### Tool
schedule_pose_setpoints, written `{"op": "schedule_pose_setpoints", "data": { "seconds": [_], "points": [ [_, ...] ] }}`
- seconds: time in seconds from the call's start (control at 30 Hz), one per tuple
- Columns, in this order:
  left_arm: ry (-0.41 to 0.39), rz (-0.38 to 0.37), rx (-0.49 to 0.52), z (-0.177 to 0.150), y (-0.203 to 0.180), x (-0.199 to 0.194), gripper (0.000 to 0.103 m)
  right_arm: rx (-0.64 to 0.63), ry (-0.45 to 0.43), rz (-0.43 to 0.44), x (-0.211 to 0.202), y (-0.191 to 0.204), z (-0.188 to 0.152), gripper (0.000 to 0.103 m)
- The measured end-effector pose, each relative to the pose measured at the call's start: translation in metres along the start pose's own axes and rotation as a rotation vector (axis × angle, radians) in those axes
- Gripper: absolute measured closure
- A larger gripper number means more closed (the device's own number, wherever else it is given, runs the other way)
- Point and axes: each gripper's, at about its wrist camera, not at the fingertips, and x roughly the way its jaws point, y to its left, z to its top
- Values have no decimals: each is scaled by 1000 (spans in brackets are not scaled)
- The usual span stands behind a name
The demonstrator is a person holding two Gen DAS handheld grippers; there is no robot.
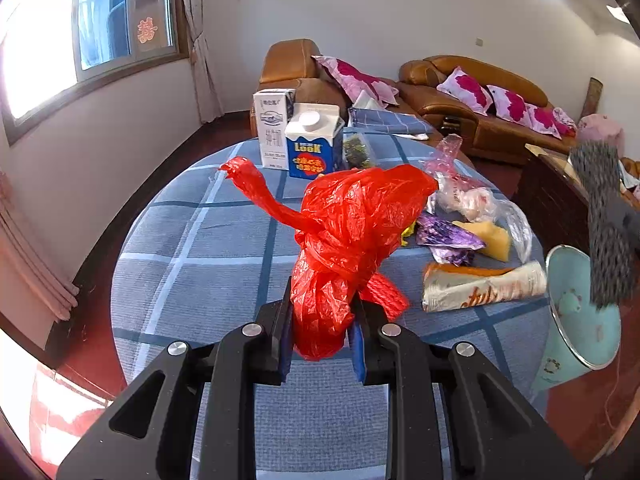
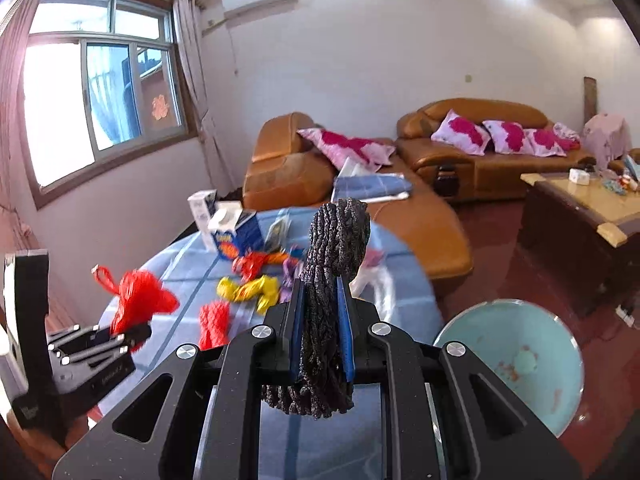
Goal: Collect trash
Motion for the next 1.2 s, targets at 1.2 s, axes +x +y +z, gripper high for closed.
{"op": "schedule_pose_setpoints", "data": {
  "seconds": [1.2],
  "points": [
    [-58,-157,290,5,-175,-17,80,185,37,-296,-28,-129,-44,86]
  ]
}}
